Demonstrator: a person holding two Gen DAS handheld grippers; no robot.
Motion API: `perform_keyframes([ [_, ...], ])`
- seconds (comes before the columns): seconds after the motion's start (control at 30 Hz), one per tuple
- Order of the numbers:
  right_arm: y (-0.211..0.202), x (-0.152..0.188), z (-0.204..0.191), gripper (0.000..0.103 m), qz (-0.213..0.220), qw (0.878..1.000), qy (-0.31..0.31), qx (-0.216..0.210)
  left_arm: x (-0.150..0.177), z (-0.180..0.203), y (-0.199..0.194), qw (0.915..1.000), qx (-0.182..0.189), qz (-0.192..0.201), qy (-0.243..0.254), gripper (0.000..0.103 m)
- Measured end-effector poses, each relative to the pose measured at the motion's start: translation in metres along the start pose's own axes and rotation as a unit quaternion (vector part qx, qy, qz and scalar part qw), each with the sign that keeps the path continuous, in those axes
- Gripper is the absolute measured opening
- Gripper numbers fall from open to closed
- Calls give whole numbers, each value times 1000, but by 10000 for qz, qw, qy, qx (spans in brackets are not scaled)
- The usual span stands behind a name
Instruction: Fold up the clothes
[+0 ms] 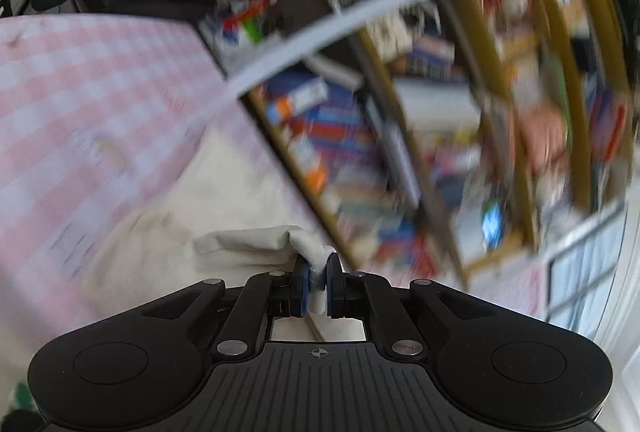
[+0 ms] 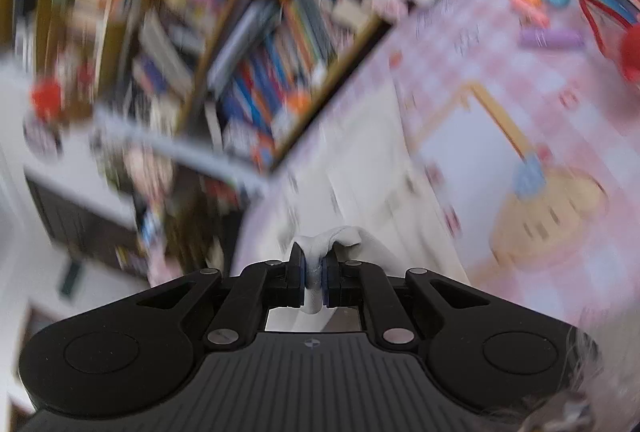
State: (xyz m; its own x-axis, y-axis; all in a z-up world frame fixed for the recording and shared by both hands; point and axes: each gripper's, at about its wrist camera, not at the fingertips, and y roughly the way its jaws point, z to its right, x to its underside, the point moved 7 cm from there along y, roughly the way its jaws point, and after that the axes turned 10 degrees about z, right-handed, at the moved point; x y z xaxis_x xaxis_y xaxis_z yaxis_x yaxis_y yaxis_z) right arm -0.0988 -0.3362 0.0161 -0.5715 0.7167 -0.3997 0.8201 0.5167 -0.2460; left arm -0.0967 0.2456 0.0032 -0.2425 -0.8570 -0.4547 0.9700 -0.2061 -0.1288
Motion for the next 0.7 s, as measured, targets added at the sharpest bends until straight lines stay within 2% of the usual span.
perform_keyframes([
  [0.07, 16, -14, -7, 7, 281, 9995, 88, -60, -13, 3, 22, 9998, 0, 166, -103, 6],
  [0.2, 49, -31, -17, 7, 557, 9981, 249, -120, -38, 3, 48, 9997, 16, 251, -63, 6],
  [0.37, 100, -53, -23, 7, 642, 9974, 323, 46, -49, -12, 84, 9998, -180, 32, -16, 6],
  [0.5, 140, -63, -17, 7, 617, 9970, 362, 295, -54, -24, 125, 9990, -374, -252, -55, 6],
  [0.7, 193, -77, -7, 7, 644, 9954, 468, 537, -72, -45, 181, 9969, -631, -454, -114, 6],
])
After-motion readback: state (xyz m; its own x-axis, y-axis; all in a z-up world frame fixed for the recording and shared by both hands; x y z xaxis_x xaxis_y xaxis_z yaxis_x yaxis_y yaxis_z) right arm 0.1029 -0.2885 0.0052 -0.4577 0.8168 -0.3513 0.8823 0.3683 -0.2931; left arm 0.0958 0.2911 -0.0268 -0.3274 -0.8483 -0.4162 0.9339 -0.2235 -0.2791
